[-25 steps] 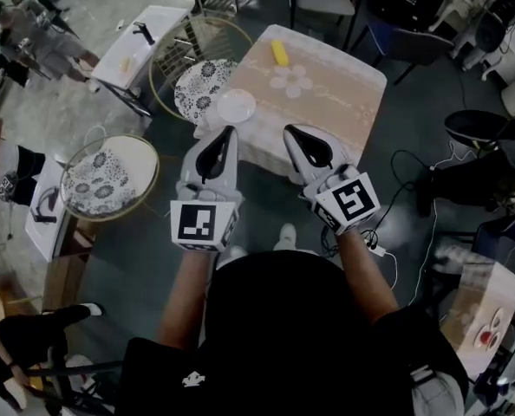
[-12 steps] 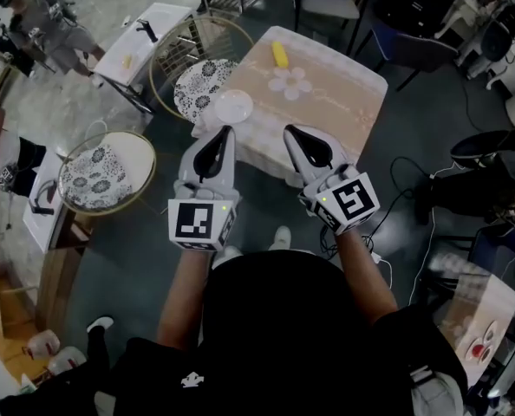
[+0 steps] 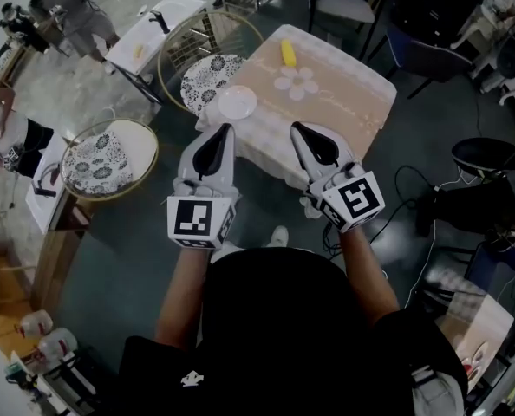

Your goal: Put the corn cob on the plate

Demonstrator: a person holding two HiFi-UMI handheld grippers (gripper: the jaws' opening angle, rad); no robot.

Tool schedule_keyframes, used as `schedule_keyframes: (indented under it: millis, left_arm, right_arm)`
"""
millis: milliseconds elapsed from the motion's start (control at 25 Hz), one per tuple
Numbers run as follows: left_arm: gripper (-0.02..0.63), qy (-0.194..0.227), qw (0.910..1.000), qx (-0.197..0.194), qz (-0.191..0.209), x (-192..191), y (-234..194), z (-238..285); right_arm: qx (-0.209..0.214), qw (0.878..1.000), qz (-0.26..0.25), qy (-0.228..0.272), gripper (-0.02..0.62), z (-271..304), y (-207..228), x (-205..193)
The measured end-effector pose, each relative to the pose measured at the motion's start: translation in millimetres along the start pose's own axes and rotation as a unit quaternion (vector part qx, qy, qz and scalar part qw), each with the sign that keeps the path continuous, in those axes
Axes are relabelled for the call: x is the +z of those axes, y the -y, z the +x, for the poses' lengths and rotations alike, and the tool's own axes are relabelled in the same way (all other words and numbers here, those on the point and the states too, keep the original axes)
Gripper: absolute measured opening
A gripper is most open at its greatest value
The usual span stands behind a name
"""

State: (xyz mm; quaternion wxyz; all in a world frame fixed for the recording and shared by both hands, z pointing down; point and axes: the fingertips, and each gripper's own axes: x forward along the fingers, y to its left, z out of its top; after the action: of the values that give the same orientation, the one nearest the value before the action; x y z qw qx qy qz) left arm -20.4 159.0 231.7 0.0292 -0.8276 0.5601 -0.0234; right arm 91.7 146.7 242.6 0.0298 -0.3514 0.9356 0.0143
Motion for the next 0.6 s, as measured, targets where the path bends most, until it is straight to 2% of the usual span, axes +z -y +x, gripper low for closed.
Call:
schedule_keyframes:
  millis: [280, 600]
  left_arm:
    - [0.009, -0.001, 0.9997, 0.026, -0.002, -0.5, 10.4, 4.2]
    - [0.009, -0.006, 0.9992, 0.038, 0.008, 4.7, 15.5, 8.9]
  right_arm:
    - [0.021, 1.0, 0.004, 0.002, 0.002, -9.6, 16.5, -5.3]
    - [0.035, 0.999, 0.007, 0.01, 0.002, -9.9, 25.6, -3.3]
